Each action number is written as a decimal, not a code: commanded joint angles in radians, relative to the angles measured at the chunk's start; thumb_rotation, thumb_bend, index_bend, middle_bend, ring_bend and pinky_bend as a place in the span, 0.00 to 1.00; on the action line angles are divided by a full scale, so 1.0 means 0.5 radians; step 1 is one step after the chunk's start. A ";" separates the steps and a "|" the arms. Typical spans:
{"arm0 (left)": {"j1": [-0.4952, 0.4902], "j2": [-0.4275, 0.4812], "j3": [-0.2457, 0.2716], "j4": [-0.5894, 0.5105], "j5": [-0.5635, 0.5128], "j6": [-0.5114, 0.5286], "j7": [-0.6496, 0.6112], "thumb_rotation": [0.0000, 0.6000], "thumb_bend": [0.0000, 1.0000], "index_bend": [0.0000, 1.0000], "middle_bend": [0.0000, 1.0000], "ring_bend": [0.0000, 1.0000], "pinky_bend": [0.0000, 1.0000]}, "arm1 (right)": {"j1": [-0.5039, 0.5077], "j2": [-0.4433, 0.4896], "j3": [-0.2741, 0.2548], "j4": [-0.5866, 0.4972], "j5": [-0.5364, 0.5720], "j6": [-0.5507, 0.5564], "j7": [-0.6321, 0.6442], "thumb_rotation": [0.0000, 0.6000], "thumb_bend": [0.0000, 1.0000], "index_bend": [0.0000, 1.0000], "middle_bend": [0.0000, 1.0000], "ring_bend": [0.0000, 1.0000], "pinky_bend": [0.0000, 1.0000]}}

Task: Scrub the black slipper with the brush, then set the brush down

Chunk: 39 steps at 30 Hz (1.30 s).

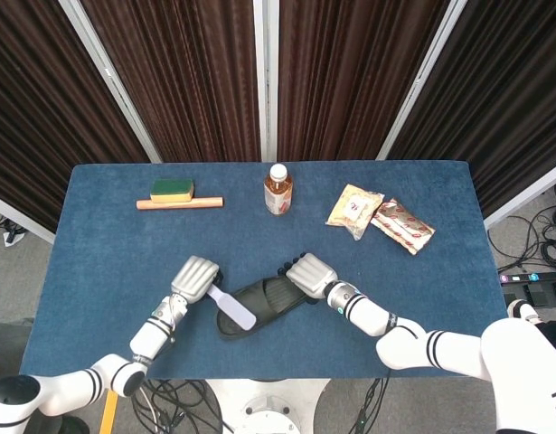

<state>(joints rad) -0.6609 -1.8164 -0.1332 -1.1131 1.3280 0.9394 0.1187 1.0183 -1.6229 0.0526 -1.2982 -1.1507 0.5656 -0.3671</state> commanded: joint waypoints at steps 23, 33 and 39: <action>0.060 0.001 0.085 -0.128 0.072 0.132 0.139 1.00 0.70 1.00 1.00 1.00 1.00 | 0.026 -0.005 -0.036 -0.008 0.047 0.015 -0.035 1.00 0.29 0.54 0.44 0.29 0.29; -0.085 -0.125 -0.197 0.055 -0.152 0.065 0.207 1.00 0.70 1.00 1.00 1.00 1.00 | 0.041 -0.019 -0.043 -0.005 0.078 0.023 -0.068 1.00 0.29 0.53 0.43 0.29 0.29; 0.010 0.011 -0.193 -0.139 -0.094 0.241 0.085 1.00 0.69 1.00 1.00 1.00 1.00 | 0.039 0.012 -0.037 -0.048 0.100 0.038 -0.067 1.00 0.11 0.10 0.17 0.08 0.12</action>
<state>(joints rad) -0.6769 -1.8380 -0.2348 -1.1498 1.2650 1.0259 0.1841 1.0378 -1.6200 0.0330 -1.3188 -1.1038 0.5843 -0.4021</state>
